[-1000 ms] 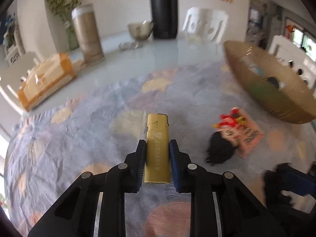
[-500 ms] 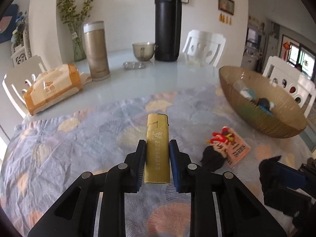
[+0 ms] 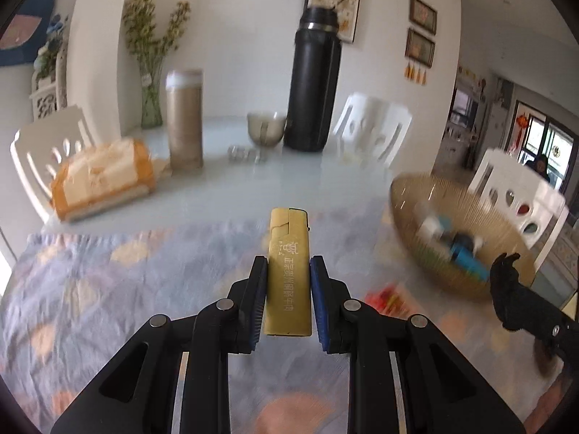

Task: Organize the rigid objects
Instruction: 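Carry the yellow stick and black figure over the bowl and release both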

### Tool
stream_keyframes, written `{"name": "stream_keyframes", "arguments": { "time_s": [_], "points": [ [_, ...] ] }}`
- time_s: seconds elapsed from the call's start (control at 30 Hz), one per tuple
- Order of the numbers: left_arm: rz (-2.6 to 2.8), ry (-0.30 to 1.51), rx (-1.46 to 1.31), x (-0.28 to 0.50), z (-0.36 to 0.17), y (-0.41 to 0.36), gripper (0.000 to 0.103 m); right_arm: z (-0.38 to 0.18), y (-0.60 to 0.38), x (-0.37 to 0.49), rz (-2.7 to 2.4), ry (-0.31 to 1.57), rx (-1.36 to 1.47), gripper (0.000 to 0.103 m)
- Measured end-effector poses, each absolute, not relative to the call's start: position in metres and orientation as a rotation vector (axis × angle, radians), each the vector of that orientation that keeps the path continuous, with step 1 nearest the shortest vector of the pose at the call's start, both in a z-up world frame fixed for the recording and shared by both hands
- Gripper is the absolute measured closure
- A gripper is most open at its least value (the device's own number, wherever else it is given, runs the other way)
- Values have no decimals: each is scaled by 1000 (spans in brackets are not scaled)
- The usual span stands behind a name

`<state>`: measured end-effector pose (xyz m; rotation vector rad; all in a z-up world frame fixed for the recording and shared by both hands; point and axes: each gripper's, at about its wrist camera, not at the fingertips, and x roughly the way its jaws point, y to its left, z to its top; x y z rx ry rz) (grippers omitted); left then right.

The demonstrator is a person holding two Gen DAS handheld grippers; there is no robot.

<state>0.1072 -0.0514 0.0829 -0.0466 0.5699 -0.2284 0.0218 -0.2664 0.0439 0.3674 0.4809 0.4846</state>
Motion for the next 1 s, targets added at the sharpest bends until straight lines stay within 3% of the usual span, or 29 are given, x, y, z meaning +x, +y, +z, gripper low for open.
{"name": "stream_keyframes", "arguments": {
  "time_s": [0.23, 0.5, 0.53, 0.6, 0.63, 0.67, 0.73, 0.77, 1.0],
  "points": [
    [-376, 527, -14, 135, 123, -122, 82, 87, -322, 53, 337, 450, 414, 70],
    [-508, 594, 39, 156, 116, -198, 82, 74, -385, 85, 174, 532, 522, 70],
    [-512, 605, 60, 156, 114, -205, 79, 70, -390, 87, 165, 537, 531, 70],
    [-515, 633, 105, 159, 107, -216, 42, 64, -398, 88, 155, 546, 544, 70],
    [-526, 648, 111, 159, 104, -218, 0, 62, -400, 88, 154, 549, 553, 62],
    [-550, 673, 102, 161, 102, -218, 0, 60, -403, 88, 148, 554, 565, 53],
    [-566, 702, 95, 162, 98, -217, 0, 58, -411, 85, 101, 535, 600, 21],
    [-547, 689, 105, 160, 98, -216, 0, 58, -413, 82, 101, 518, 613, 16],
    [-494, 683, 85, 156, 104, -201, 0, 62, -411, 78, 98, 530, 626, 13]
  ]
}}
